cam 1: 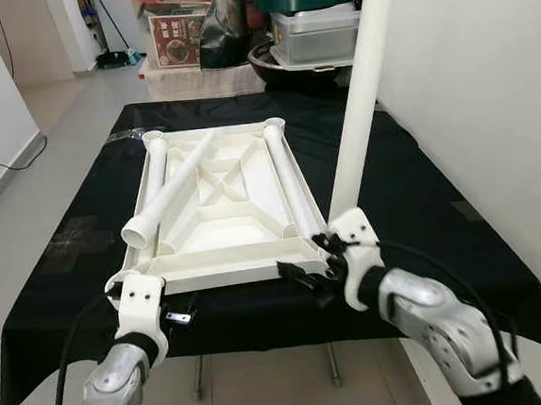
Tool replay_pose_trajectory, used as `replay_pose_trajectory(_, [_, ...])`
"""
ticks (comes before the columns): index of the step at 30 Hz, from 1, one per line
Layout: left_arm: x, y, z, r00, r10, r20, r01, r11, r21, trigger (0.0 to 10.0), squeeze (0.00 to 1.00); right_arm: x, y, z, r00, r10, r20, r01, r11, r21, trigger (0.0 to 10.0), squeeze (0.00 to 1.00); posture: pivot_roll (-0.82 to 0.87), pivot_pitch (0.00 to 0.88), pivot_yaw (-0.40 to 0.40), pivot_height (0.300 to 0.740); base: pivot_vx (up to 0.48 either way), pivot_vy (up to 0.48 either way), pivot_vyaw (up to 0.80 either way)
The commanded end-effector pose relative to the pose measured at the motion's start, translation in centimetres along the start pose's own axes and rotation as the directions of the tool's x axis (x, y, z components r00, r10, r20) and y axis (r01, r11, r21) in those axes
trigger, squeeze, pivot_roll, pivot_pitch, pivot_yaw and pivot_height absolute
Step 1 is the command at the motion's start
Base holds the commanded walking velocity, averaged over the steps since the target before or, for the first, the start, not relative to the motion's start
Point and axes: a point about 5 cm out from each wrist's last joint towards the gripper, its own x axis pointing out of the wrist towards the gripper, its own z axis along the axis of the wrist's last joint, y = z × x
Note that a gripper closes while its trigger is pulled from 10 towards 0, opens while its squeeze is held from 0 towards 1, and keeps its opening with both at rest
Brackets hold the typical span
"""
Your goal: Building children table
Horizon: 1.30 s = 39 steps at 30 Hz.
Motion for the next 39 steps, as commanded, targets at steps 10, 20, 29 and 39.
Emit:
replay_pose_trajectory(10, [-1.1, 1.9, 1.9, 0.987, 0.135, 0.088, -0.135, 0.991, -0.015, 10.0, 0.0, 2.3, 0.3, 0.9, 0.99, -0.124, 0.059, 0.125, 0.992, -0.007, 10.0, 0.0, 0.12, 0.0, -0.053, 0.74, 0.0, 0.0, 0.0])
replay_pose_trajectory(20, [-0.7, 1.8, 2.5, 0.986, 0.132, 0.104, -0.132, 0.991, -0.011, 10.0, 0.0, 2.6, 0.5, 0.9, 0.985, -0.161, 0.063, 0.162, 0.987, -0.011, 10.0, 0.0, 0.11, 0.0, -0.046, 0.74, 0.0, 0.432, 0.0])
replay_pose_trajectory(29, [-0.5, 1.8, 3.1, 0.979, 0.159, 0.128, -0.16, 0.987, 0.004, 10.0, 0.0, 3.0, 0.0, 0.9, 0.975, -0.213, 0.059, 0.213, 0.977, -0.002, 10.0, 0.0, 0.11, 0.0, -0.051, 0.74, 0.0, 0.48, 0.0])
replay_pose_trajectory(39, [-0.3, 2.6, 3.4, 0.966, 0.215, 0.141, -0.218, 0.976, 0.009, 10.0, 0.0, 3.2, -0.3, 0.9, 0.968, -0.244, 0.064, 0.245, 0.969, -0.006, 10.0, 0.0, 0.1, 0.0, -0.05, 0.74, 0.0, 0.048, 0.0])
